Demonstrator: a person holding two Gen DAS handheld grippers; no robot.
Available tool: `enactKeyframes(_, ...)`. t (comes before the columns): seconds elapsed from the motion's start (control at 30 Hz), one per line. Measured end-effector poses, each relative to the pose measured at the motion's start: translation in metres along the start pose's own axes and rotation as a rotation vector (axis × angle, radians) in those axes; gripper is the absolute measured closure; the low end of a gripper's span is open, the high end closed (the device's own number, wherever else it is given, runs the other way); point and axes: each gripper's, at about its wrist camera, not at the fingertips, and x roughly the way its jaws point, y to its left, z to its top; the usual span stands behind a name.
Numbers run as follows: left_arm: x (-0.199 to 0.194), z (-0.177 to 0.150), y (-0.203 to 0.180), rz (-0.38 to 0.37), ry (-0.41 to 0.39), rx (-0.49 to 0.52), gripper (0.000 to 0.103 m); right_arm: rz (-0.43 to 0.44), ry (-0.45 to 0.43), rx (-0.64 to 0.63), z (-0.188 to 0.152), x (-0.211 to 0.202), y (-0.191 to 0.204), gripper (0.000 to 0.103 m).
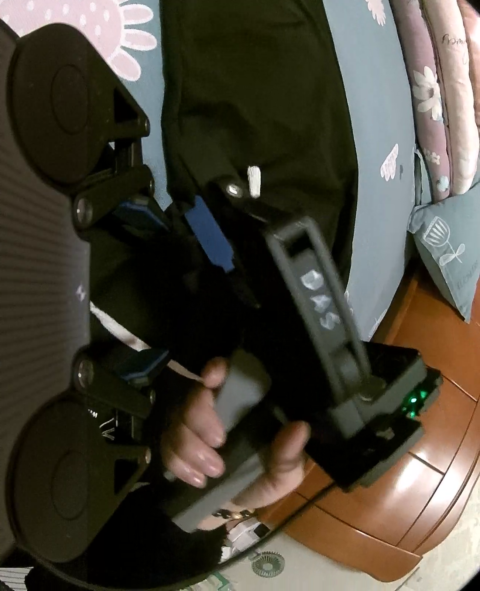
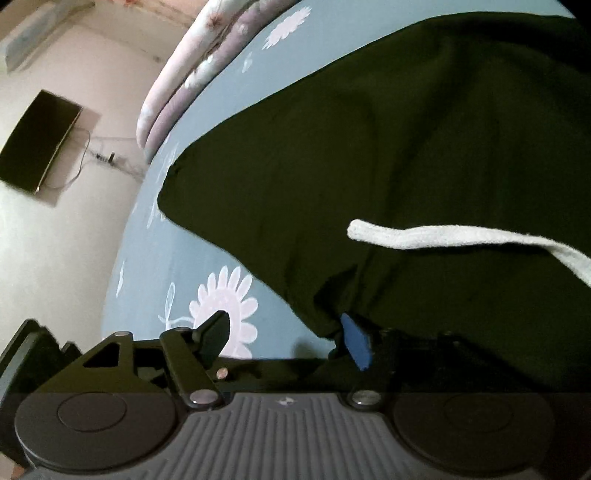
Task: Fold clothes
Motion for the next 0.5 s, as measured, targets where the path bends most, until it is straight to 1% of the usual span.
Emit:
enactKeyframes(0.13,0.0,0.001,0.0,-0.015,-0.002,-0.008,0.034,0.068,-0.086,0.01,0.004,-0.011,0.002,0.032)
enactKeyframes(0.2,0.001,0.002,0.001,-0.019,0.0,-0.005,0.034,0.072,-0.082,0.02,0.004,-0.003,0.001,0.032)
enactKeyframes(0.27,0.002,0.001,-0.001,-0.02,0.007,-0.003,0.034,0.043,-0.014,0.023,0.003,0.015,-0.001,0.031)
enactKeyframes(0.33,0.003,0.002,-0.001,-0.017,0.012,0.003,0.034,0.039,0.002,0.005,0.001,0.019,0.001,0.03)
enactKeyframes(0.43,0.003,0.001,0.0,-0.022,0.011,-0.001,0.034,0.043,-0.025,-0.001,0.005,0.006,0.008,0.03)
enactKeyframes(0.5,0.002,0.001,0.002,-0.024,0.006,-0.007,0.034,0.11,-0.09,0.022,0.005,-0.006,0.005,0.03)
